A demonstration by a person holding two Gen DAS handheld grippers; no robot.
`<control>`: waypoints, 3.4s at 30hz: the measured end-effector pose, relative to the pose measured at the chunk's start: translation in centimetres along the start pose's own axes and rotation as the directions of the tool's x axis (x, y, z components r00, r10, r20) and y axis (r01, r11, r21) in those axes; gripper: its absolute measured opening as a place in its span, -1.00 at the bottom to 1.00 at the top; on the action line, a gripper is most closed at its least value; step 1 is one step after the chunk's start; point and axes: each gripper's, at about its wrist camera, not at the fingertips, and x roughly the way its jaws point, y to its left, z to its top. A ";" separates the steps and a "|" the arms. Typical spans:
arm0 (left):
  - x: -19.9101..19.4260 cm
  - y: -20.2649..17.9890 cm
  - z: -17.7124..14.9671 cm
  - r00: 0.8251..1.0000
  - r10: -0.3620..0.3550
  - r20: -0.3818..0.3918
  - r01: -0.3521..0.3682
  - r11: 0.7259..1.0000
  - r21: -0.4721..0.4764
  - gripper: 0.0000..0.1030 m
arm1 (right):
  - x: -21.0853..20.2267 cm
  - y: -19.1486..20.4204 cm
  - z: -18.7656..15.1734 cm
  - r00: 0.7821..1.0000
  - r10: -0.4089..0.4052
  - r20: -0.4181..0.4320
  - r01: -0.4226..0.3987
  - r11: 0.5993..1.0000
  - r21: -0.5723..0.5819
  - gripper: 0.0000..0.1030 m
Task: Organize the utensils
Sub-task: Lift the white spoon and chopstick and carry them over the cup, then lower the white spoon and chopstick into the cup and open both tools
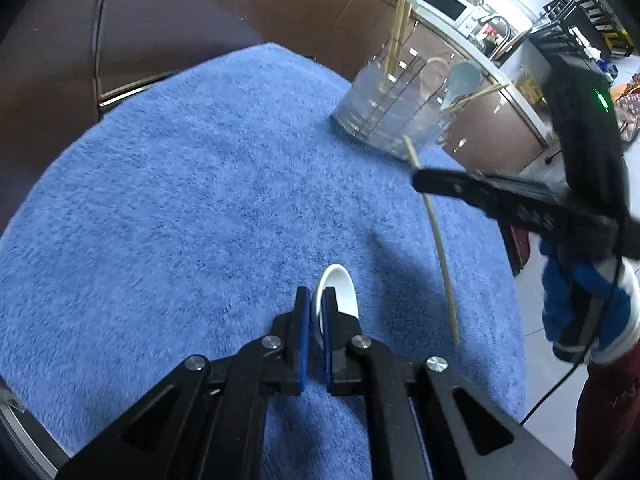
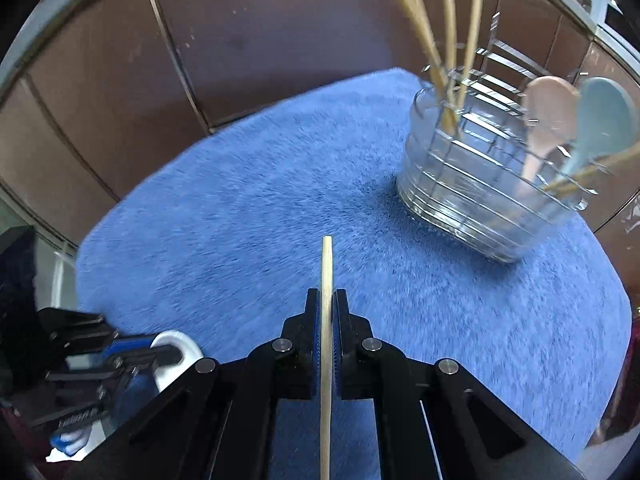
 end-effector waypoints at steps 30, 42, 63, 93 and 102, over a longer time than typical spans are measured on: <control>-13.9 -3.6 -4.3 0.963 0.000 0.270 0.007 1.000 -0.023 -0.91 | -19.9 -0.8 -13.0 0.904 -0.111 0.413 0.053 0.987 0.149 -0.90; -17.8 -5.9 -4.3 0.939 -0.013 0.342 0.016 1.000 -0.007 -0.91 | -26.0 0.3 -15.2 0.838 -0.141 0.527 0.076 0.987 0.144 -0.90; -10.6 -14.3 16.5 0.873 0.105 0.477 -0.152 0.986 0.063 -0.91 | -25.0 -6.7 1.1 0.701 -0.123 0.703 0.032 0.989 0.142 -0.90; 4.3 -15.4 21.3 0.790 0.213 0.575 -0.324 0.941 0.097 -0.46 | -11.6 -13.3 4.6 0.740 -0.237 0.630 0.105 0.965 0.241 -0.32; -3.6 -17.3 18.5 0.765 0.152 0.626 -0.278 0.955 0.108 -0.20 | -17.5 -11.1 0.9 0.679 -0.292 0.674 0.110 0.948 0.300 0.13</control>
